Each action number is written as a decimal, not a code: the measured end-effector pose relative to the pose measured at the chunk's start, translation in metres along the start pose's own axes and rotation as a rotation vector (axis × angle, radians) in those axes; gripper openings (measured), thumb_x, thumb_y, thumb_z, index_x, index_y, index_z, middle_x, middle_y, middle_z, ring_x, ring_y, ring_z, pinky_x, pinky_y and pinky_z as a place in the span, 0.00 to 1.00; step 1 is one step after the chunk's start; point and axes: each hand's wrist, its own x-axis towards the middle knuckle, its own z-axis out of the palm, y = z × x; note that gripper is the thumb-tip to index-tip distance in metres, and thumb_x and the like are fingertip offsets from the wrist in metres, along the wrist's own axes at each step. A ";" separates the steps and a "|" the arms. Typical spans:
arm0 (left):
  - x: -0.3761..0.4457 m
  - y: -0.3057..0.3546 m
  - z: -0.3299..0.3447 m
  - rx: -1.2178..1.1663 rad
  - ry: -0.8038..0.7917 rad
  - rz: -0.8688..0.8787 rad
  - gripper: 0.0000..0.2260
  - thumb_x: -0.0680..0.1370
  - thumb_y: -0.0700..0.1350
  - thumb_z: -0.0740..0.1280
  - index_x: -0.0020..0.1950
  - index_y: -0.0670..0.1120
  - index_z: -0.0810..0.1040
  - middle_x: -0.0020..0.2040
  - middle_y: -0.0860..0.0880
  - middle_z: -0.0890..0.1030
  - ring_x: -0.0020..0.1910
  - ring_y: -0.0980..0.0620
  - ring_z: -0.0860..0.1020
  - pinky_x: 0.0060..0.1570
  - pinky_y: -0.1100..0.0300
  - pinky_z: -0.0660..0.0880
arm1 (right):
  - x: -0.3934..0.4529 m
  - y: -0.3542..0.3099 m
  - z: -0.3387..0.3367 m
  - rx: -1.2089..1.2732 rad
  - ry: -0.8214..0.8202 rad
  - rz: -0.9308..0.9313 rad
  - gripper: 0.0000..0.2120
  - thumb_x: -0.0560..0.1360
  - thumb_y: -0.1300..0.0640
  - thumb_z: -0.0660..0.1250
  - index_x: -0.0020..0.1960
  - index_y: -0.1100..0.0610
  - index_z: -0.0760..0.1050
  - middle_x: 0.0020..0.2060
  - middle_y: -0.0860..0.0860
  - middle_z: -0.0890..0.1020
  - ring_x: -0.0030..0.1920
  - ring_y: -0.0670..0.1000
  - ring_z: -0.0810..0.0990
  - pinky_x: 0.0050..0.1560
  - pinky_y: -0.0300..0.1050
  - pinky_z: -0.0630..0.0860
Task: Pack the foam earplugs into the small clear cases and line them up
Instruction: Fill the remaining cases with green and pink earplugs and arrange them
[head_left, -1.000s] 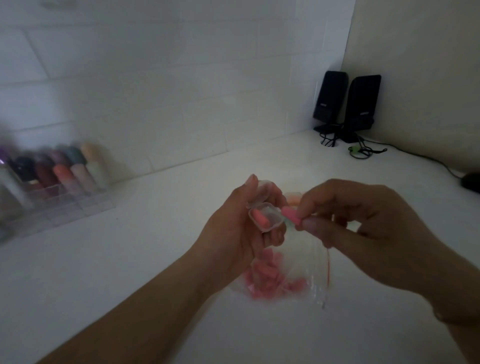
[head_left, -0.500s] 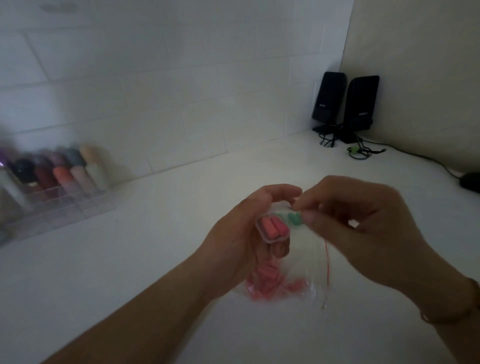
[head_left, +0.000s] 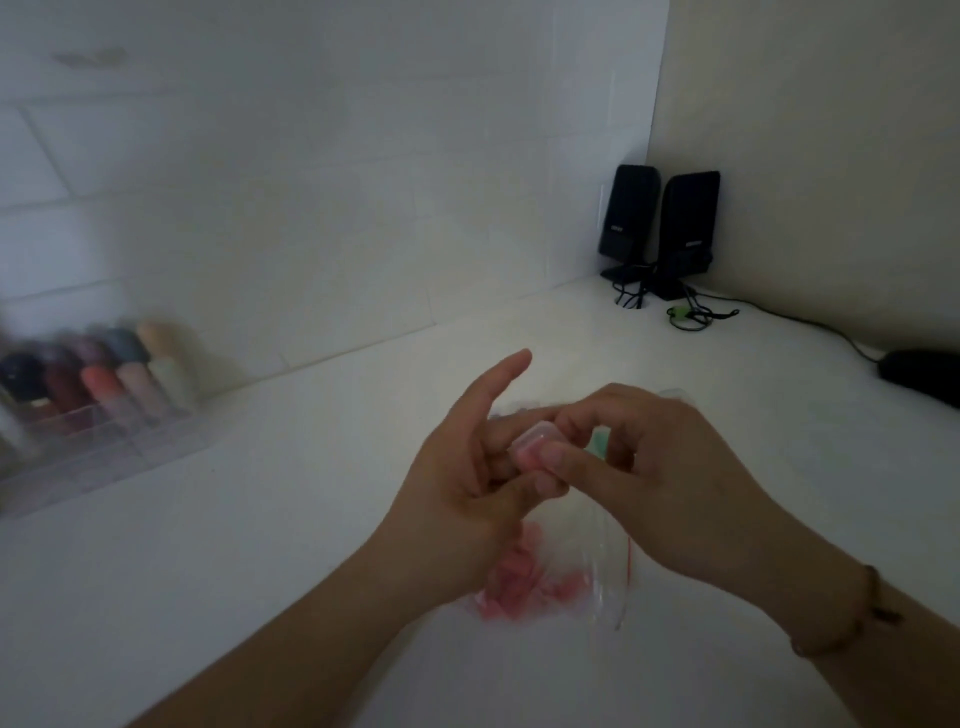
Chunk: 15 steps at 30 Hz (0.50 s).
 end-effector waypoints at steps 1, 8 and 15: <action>-0.001 0.000 0.001 0.023 0.006 0.006 0.32 0.74 0.30 0.69 0.73 0.50 0.63 0.58 0.47 0.83 0.57 0.45 0.82 0.55 0.53 0.78 | 0.000 -0.002 0.000 0.005 -0.016 0.005 0.13 0.70 0.36 0.64 0.39 0.44 0.79 0.38 0.41 0.79 0.35 0.38 0.75 0.34 0.31 0.64; -0.010 0.005 0.005 0.660 -0.221 0.158 0.40 0.67 0.62 0.73 0.74 0.64 0.56 0.69 0.71 0.66 0.69 0.65 0.66 0.65 0.63 0.69 | 0.015 0.025 -0.056 0.219 0.163 0.198 0.16 0.65 0.37 0.68 0.44 0.47 0.83 0.33 0.38 0.83 0.24 0.39 0.71 0.27 0.30 0.67; -0.012 -0.014 0.013 1.133 -0.416 0.416 0.29 0.69 0.67 0.69 0.66 0.55 0.74 0.66 0.57 0.74 0.62 0.57 0.75 0.65 0.58 0.66 | 0.024 0.104 -0.070 -0.296 0.029 0.495 0.13 0.69 0.43 0.74 0.40 0.49 0.73 0.40 0.48 0.82 0.40 0.47 0.78 0.39 0.43 0.73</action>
